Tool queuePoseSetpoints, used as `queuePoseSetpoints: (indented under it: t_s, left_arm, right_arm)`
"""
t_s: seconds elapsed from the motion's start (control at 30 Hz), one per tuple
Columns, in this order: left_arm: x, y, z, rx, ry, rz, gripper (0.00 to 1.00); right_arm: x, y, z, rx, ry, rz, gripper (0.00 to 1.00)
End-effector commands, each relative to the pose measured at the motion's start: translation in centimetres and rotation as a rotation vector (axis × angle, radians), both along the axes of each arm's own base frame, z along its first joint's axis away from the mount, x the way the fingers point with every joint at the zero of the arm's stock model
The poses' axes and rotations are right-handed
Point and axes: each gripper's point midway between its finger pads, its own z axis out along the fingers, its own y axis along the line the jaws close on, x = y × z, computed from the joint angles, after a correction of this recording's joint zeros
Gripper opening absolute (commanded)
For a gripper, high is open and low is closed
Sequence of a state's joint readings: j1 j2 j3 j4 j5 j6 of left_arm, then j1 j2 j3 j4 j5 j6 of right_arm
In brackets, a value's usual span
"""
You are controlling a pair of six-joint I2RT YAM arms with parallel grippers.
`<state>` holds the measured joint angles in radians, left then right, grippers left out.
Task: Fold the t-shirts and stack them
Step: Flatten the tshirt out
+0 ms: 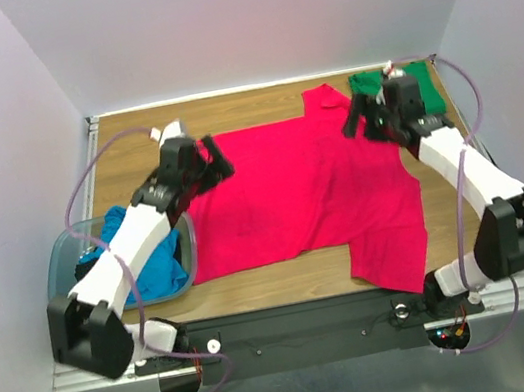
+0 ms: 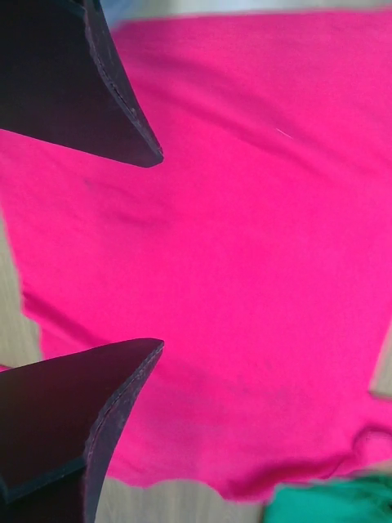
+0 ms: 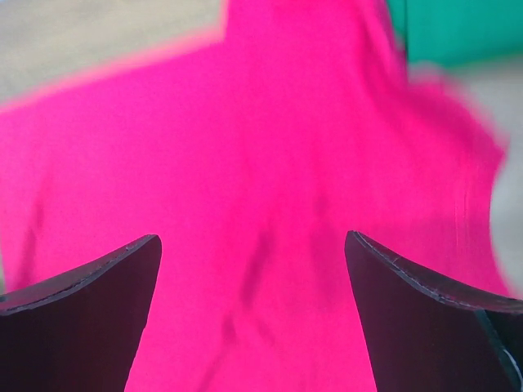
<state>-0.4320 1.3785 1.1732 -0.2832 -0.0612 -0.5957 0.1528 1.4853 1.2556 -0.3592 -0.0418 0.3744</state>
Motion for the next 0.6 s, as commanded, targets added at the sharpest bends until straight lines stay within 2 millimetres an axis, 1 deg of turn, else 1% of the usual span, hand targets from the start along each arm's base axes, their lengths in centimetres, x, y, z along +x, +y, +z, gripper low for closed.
queuePoseSetpoints:
  t_s: [0.0, 0.03, 0.07, 0.1, 0.13, 0.17, 0.2, 0.23, 0.27, 0.3, 0.37, 0.4, 0.47, 0.5, 0.57]
  left_arm:
    - [-4.5, 2.1, -3.8, -0.027, 0.064, 0.099, 0.98]
    - [-5.5, 1.8, -4.3, -0.037, 0.073, 0.094, 0.99]
    - [-7.1, 1.1, -5.2, -0.054, 0.09, 0.075, 0.98]
    - [-7.9, 0.7, -5.7, -0.061, 0.103, 0.065, 0.98]
    - [-8.5, 0.3, -6.2, -0.068, 0.117, 0.056, 0.98]
    - [-9.5, -0.4, -7.0, -0.068, 0.143, 0.032, 0.98]
    - [-9.7, -0.3, -7.3, -0.069, 0.152, 0.042, 0.98]
    - [-10.5, -1.0, -7.8, -0.062, 0.164, 0.019, 0.98]
    - [-10.8, -1.0, -8.2, -0.055, 0.171, 0.022, 0.98]
    - [-11.5, -1.1, -9.1, -0.058, 0.196, 0.027, 0.98]
    - [-11.9, -1.2, -9.9, -0.055, 0.206, 0.025, 0.98]
    - [-12.1, -1.1, -10.6, -0.047, 0.218, 0.028, 0.98]
    - [-12.1, -1.1, -11.1, -0.033, 0.229, 0.028, 0.98]
    - [-12.1, -1.1, -11.4, -0.023, 0.24, 0.026, 0.98]
    - [-12.1, -1.3, -11.8, -0.018, 0.249, 0.026, 0.98]
  right_arm:
    - [-5.3, -0.1, -3.9, 0.067, 0.11, -0.058, 1.0]
    - [-7.2, -0.4, -4.2, 0.079, 0.106, -0.072, 1.0]
    - [-8.0, -0.5, -4.5, 0.105, 0.116, -0.093, 1.0]
    - [-8.7, -0.4, -4.4, 0.123, 0.112, -0.093, 1.0]
    - [-10.0, -0.3, -4.8, 0.137, 0.114, -0.088, 1.0]
    - [-10.6, 0.0, -4.7, 0.164, 0.114, -0.084, 1.0]
    - [-11.1, 0.0, -4.8, 0.175, 0.112, -0.091, 1.0]
    - [-11.7, 0.0, -5.0, 0.189, 0.12, -0.096, 1.0]
    - [-12.5, 0.0, -5.2, 0.207, 0.117, -0.1, 1.0]
    - [-12.9, 0.0, -5.5, 0.209, 0.119, -0.1, 1.0]
    - [-13.5, -0.4, -6.2, 0.202, 0.127, -0.119, 1.0]
    - [-13.9, -0.6, -7.2, 0.191, 0.151, -0.129, 1.0]
    - [-14.1, -1.1, -8.6, 0.171, 0.188, -0.156, 1.0]
    - [-14.1, -1.3, -9.8, 0.152, 0.229, -0.173, 1.0]
    - [-13.8, -2.2, -11.2, 0.11, 0.267, -0.221, 1.0]
